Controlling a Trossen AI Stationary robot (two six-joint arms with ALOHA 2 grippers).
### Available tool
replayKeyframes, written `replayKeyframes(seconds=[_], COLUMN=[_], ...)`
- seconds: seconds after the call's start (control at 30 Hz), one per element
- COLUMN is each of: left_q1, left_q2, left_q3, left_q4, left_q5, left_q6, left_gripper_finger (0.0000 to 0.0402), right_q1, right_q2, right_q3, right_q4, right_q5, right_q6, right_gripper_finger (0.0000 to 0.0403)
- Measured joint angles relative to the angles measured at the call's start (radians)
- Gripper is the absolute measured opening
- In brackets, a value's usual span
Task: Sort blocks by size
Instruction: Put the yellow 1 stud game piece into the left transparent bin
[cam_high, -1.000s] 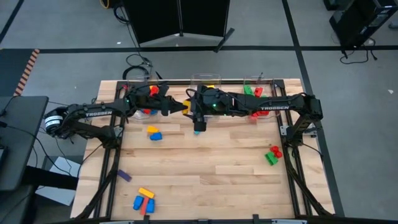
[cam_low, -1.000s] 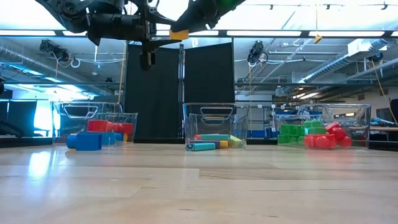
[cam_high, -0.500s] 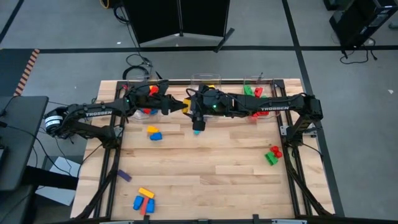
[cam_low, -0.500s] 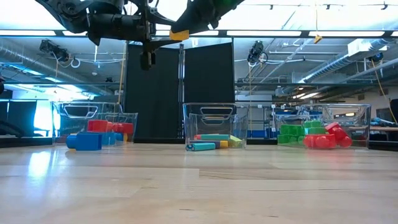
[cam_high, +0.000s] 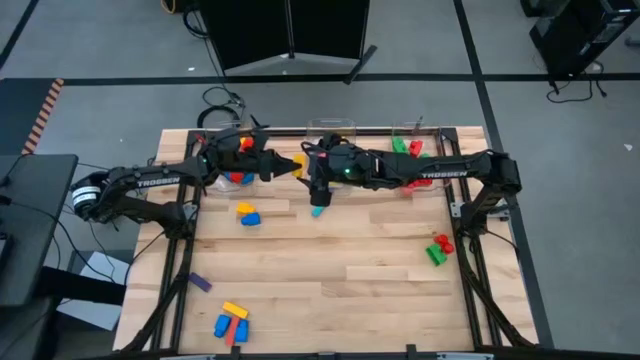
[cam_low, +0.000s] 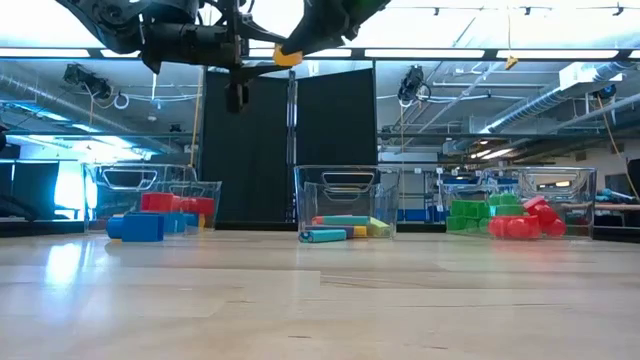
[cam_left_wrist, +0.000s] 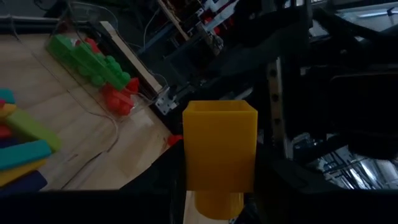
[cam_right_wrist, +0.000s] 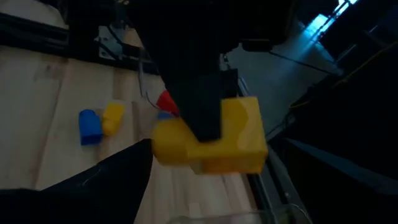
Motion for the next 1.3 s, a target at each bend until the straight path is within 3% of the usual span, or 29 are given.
replayKeyframes(seconds=[0.23, 0.33, 0.63, 0.8, 0.9, 1.1, 1.3], left_q1=[0.063, 0.109, 0.293, 0.419, 0.477, 0.501, 0.501], left_q2=[0.001, 0.001, -0.008, -0.037, -0.048, -0.045, -0.044], left_q3=[-0.002, -0.002, -0.001, 0.078, 0.177, 0.377, 0.347], left_q4=[-0.027, -0.048, -0.152, -0.446, -0.712, -1.228, -1.419], left_q5=[0.044, 0.063, 0.133, 0.131, 0.051, -0.278, -0.415], left_q6=[0.0, 0.003, 0.053, 0.216, 0.375, 0.606, 0.627], left_gripper_finger=[0.0141, 0.0141, 0.0141, 0.0141, 0.0141, 0.0142, 0.0149], right_q1=[-0.006, -0.008, -0.018, -0.013, -0.005, 0.013, 0.014], right_q2=[-0.05, -0.074, -0.089, -0.089, -0.089, -0.089, -0.088], right_q3=[0.0, 0.001, -0.04, -0.109, -0.142, -0.186, -0.208], right_q4=[-0.132, -0.25, -0.564, -0.576, -0.561, -0.538, -0.417], right_q5=[0.105, 0.146, 0.129, 0.077, 0.058, 0.054, 0.054], right_q6=[0.026, 0.128, 0.441, 0.539, 0.58, 0.629, 0.629], right_gripper_finger=[0.0367, 0.0364, 0.0357, 0.0354, 0.0355, 0.0351, 0.0348])
